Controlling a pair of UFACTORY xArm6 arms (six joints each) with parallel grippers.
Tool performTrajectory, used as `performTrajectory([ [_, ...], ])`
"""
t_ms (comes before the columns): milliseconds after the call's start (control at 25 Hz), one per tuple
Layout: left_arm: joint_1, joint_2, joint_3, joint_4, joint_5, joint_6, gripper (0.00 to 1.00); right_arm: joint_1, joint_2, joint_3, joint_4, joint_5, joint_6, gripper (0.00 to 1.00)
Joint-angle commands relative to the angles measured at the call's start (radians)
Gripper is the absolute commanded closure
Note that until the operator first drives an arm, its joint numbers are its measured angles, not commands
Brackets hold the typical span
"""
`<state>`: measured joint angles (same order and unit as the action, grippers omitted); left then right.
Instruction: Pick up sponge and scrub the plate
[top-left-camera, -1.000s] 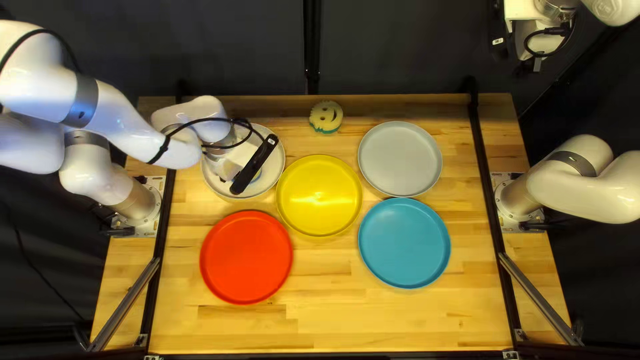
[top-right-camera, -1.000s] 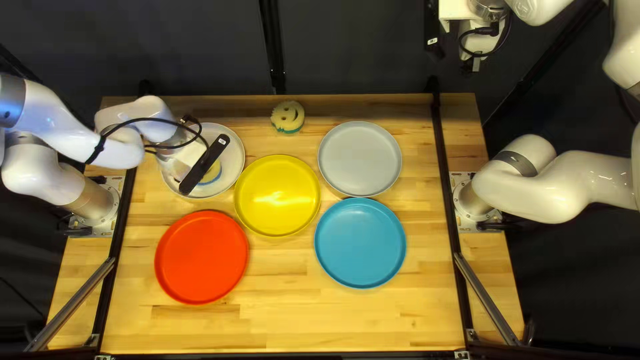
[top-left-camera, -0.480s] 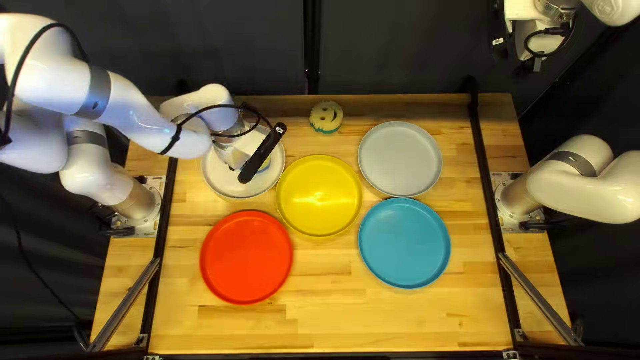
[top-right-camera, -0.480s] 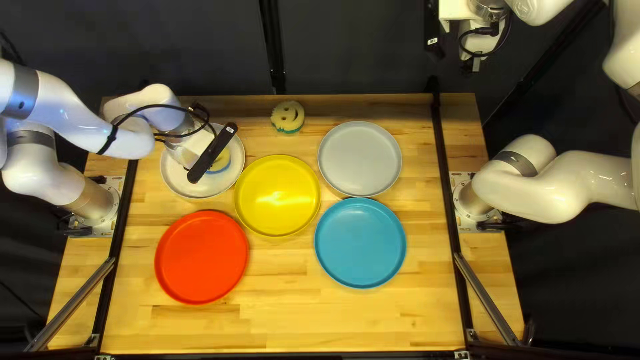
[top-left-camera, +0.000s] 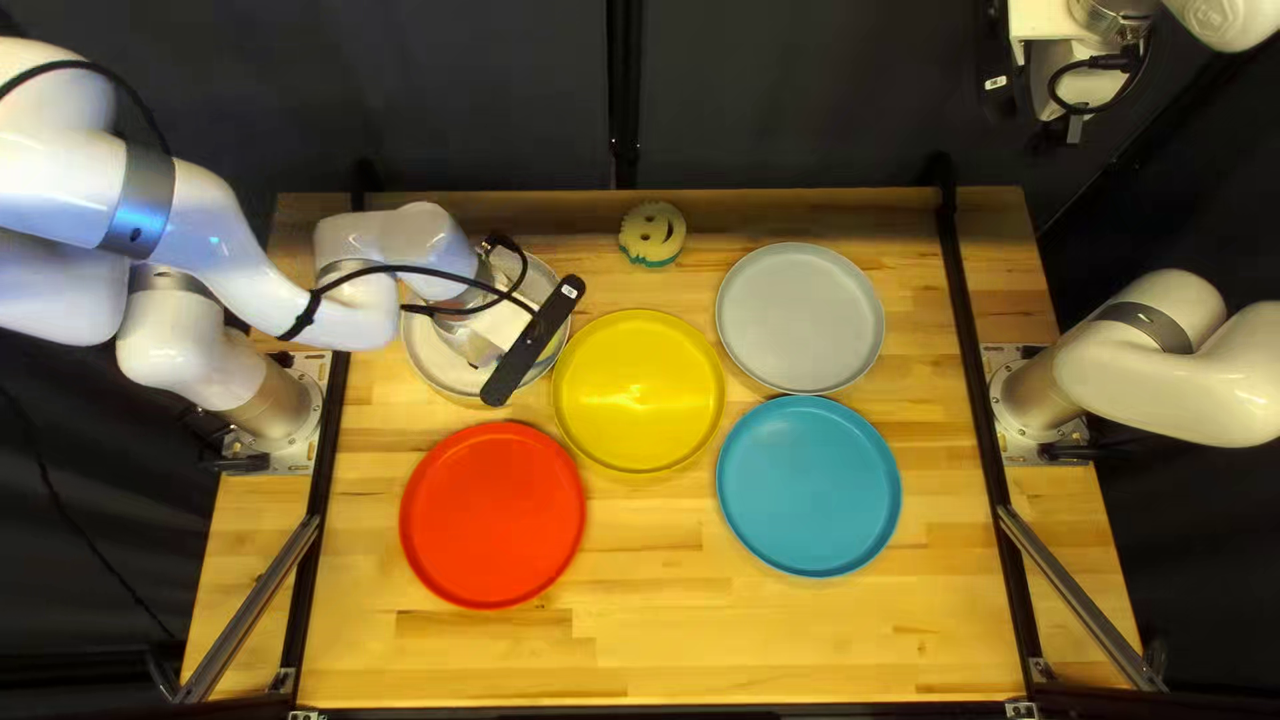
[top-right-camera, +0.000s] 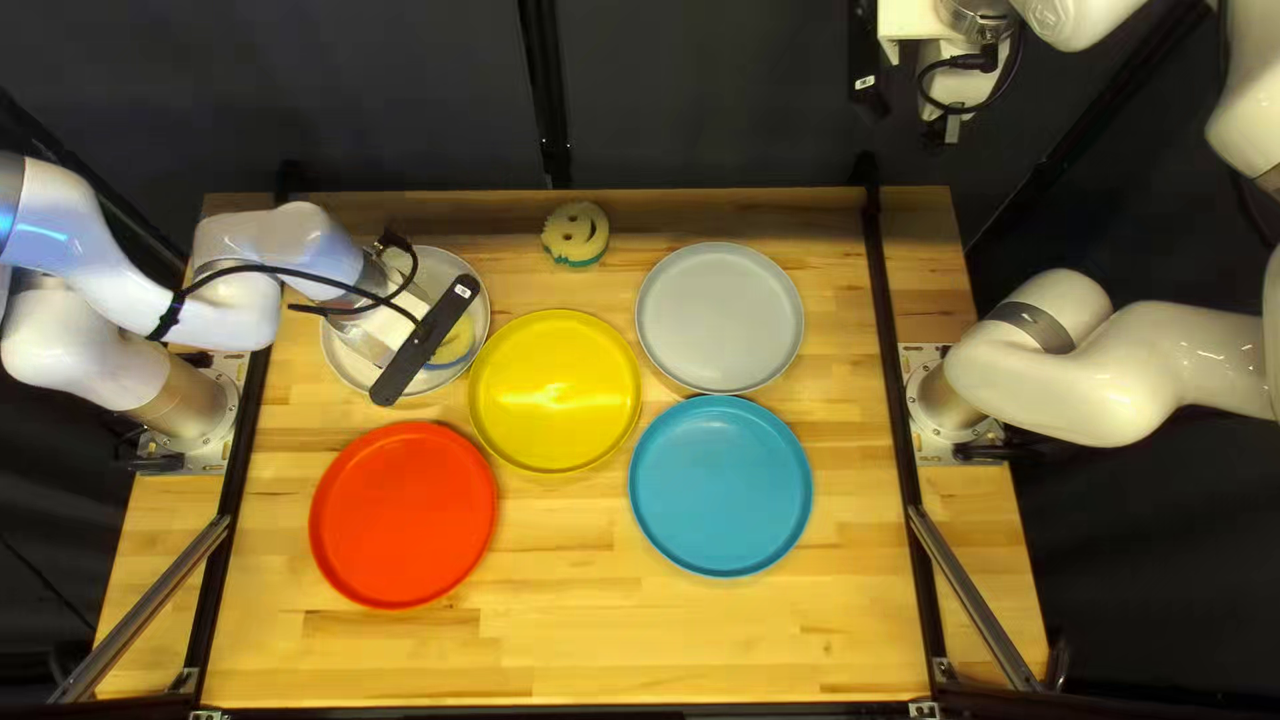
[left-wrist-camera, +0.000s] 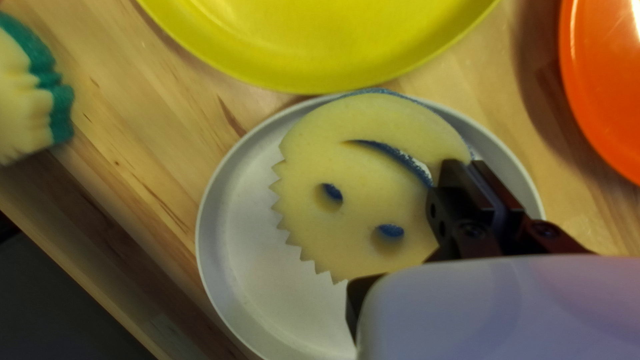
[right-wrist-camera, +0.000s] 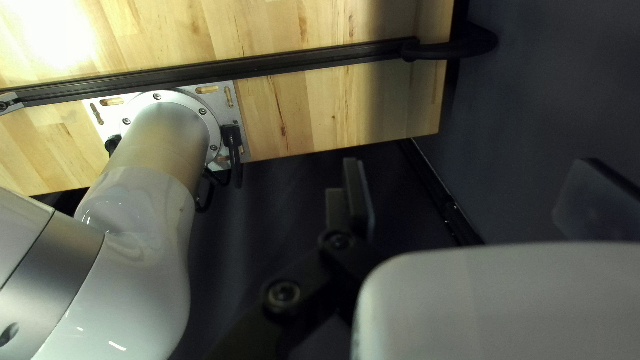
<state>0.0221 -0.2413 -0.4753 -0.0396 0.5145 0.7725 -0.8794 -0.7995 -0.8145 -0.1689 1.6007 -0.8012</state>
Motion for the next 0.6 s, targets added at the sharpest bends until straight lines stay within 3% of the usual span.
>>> performTrajectory([
  [40, -0.045, 0.081, -0.057, 0.002, -0.036, 0.004, 1.00, 0.000, 0.000, 0.000, 0.000, 0.000, 0.000, 0.00],
  [600, -0.071, 0.257, -0.093, -0.176, -0.182, 0.211, 1.00, 0.000, 0.000, 0.000, 0.000, 0.000, 0.000, 0.00],
])
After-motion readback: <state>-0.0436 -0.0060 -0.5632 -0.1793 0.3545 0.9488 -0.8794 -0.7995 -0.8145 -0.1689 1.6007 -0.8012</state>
